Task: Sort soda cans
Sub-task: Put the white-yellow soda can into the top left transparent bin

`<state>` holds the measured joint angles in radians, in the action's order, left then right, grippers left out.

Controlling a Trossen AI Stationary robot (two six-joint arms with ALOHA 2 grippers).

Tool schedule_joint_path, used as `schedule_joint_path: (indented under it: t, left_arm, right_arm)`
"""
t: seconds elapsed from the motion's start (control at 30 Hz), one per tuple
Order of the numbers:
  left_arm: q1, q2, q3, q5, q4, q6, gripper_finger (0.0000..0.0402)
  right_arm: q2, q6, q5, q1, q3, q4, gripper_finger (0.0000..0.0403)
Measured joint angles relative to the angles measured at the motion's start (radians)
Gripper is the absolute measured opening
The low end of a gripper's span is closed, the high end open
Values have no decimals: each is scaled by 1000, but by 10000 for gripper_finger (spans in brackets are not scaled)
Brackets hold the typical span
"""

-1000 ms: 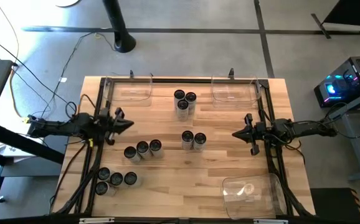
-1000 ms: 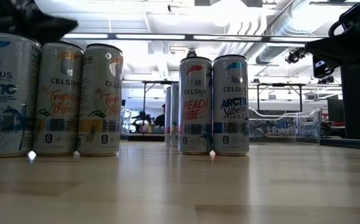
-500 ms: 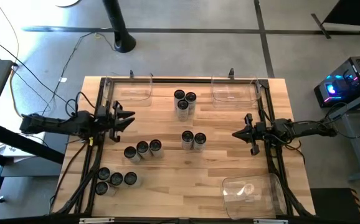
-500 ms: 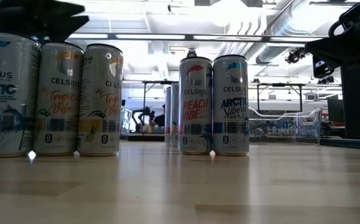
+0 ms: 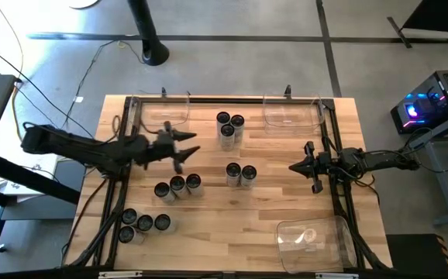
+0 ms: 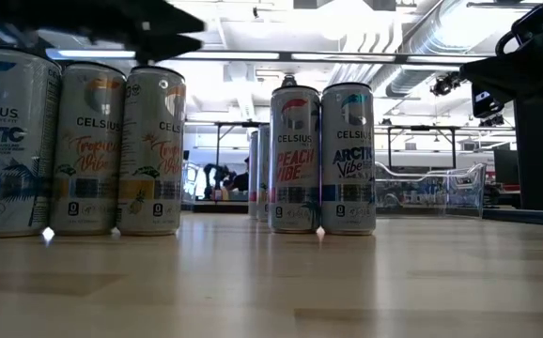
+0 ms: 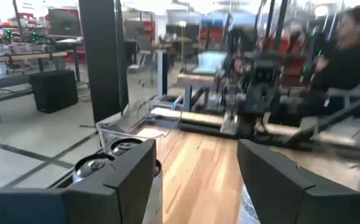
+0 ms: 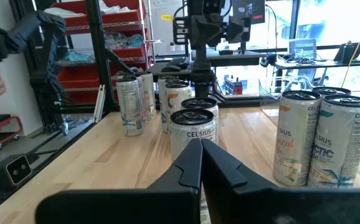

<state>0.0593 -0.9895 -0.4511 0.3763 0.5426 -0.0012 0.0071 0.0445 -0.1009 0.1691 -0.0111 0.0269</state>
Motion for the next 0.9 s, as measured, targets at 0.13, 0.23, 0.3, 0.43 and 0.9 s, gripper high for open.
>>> schedule_joint_path:
  t: [0.13,0.23,0.3,0.43,0.9]
  left_arm:
    - [-19,-146,-119,0,0,38,229]
    - [-56,-228,-204,-26,-39,42,241]
    - [-88,-271,-267,-105,-115,56,251]
    - [-156,-356,-392,-273,-237,96,277]
    - [-258,-548,-658,-261,-696,91,308]
  right_arm:
    - [0,0,0,0,0,0,0]
    - [0,0,0,0,0,0,0]
    - [0,0,0,0,0,0,0]
    - [0,0,0,0,0,0,0]
    - [0,0,0,0,0,0,0]
